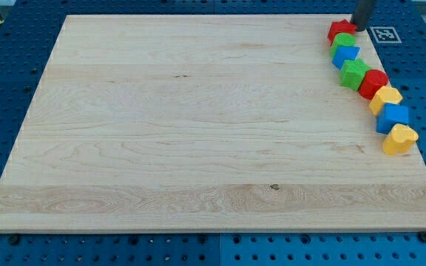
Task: Push the blue triangle towards left
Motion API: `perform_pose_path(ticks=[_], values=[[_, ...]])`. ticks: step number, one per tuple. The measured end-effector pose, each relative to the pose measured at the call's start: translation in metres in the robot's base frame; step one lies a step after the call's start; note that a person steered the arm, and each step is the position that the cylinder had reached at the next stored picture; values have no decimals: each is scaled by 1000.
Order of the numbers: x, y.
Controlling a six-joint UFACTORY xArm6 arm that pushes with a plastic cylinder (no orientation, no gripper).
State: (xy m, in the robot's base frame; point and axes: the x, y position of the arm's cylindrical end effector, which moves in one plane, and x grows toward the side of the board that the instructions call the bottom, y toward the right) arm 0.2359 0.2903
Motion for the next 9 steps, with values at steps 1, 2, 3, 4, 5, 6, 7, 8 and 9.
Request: perform_pose_path(ticks=[1, 2, 3, 4, 5, 6, 7, 8, 9], values=[[18, 16], [22, 16], [44, 26], [86, 48], [94, 49], [94, 49], [98, 49], [100, 44], [100, 26]])
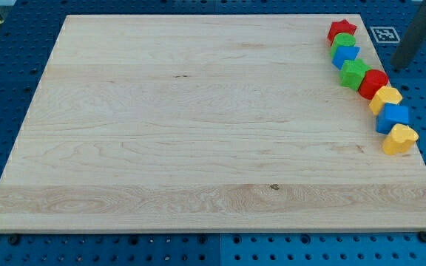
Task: Push the blue triangle towards left
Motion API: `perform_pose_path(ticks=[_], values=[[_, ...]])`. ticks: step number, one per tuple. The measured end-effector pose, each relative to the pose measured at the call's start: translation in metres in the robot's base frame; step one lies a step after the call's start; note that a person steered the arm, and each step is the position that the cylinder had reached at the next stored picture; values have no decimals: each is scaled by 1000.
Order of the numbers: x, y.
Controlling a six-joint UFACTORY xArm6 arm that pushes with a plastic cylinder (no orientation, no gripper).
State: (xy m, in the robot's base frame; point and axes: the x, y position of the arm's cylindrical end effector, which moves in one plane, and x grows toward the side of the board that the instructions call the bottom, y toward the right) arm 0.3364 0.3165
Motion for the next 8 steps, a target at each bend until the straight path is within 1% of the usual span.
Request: perform_pose_path(ticks=[3, 4, 7, 8], values=[[5, -97], [1, -104], [-41, -105], [-47, -120]])
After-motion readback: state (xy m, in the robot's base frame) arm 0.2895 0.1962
